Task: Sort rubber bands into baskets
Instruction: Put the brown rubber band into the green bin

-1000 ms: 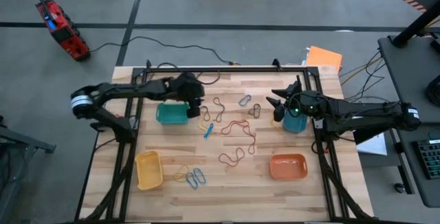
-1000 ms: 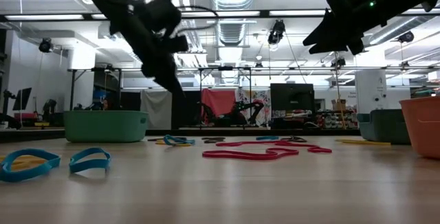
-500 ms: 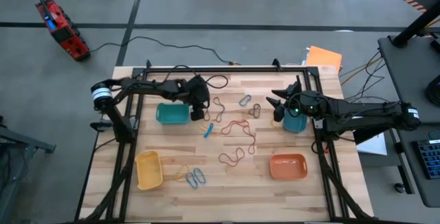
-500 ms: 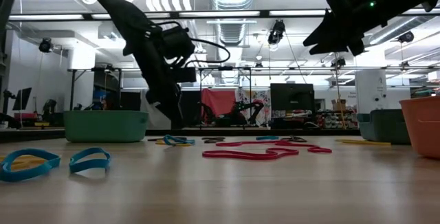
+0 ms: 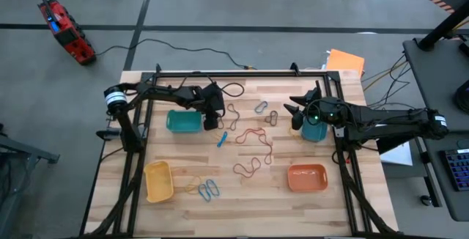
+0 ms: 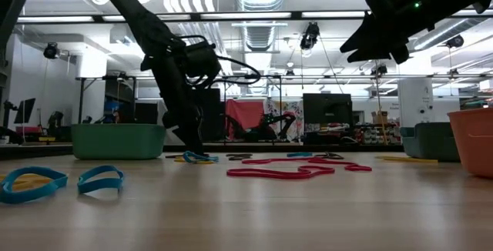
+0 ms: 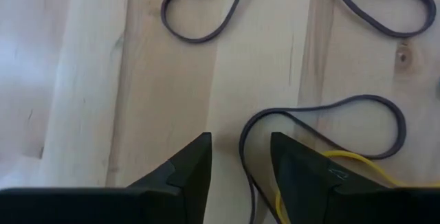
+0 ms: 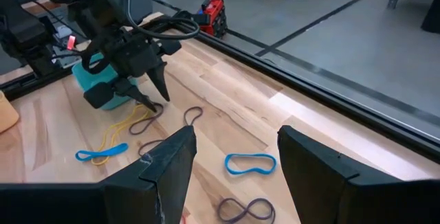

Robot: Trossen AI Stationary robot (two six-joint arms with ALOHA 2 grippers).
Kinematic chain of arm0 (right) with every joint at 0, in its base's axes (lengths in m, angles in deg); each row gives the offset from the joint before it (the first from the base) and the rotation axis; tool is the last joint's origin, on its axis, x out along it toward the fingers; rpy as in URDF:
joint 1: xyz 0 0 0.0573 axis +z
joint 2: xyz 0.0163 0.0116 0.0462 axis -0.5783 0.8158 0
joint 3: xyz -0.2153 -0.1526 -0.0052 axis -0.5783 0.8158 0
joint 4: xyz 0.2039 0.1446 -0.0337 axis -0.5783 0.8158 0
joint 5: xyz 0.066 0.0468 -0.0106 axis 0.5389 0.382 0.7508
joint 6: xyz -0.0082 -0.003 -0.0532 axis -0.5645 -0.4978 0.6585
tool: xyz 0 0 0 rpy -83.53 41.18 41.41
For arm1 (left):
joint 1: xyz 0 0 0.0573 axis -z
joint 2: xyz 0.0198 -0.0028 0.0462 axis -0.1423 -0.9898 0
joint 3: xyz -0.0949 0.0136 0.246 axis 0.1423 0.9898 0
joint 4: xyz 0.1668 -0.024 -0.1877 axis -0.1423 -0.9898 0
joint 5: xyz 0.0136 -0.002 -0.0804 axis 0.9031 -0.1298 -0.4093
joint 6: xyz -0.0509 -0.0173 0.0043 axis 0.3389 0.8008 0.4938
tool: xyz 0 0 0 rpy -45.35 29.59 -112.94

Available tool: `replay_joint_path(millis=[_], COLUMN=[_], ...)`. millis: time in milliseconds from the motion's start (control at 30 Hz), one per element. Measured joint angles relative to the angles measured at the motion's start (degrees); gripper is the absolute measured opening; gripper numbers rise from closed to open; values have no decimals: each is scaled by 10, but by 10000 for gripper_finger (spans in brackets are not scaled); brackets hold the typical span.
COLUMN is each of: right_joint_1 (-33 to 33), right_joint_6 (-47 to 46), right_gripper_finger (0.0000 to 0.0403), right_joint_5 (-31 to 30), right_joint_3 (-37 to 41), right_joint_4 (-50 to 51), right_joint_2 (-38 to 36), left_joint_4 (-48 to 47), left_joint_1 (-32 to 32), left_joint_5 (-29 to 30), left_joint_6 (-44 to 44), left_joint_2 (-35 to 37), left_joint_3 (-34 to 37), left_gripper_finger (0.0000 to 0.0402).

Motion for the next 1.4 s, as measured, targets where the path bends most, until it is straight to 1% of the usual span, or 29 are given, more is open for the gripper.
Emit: replay_joint_path(millis=[100,167,233,367,400,633,733,833,967,1167,1333,1400], right_joint_1=[0,0,0,0,0,0,0,0,0,0,0,0], right_joint_6=[4,8,9,16,16,20,21,21,22,22,22,22], right_gripper_finger=[201,201,201,201,201,201,201,201,201,201,201,201], right_joint_5=[0,0,0,0,0,-1,-1,-1,-1,-1,-1,-1], right_joint_3=[0,0,0,0,0,0,0,0,0,0,0,0], right_joint_4=[0,0,0,0,0,0,0,0,0,-1,-1,-2], right_joint_2=[0,0,0,0,0,0,0,0,0,0,0,0], left_joint_4=[0,0,0,-1,-1,-1,-3,-3,-32,-85,-92,-109], left_joint_1=[0,0,1,0,0,1,4,8,11,21,62,77], left_joint_5=[2,3,7,10,11,12,12,12,9,7,-8,-10], left_joint_6=[-3,-9,-10,-10,-10,-10,-10,-12,-25,-23,-1,0], left_joint_2=[0,0,0,0,0,1,16,48,97,210,310,345], left_joint_3=[0,0,0,0,0,0,-8,-23,-33,-33,-36,-38], left_gripper_finger=[125,108,83,19,10,1,0,0,0,0,0,0])
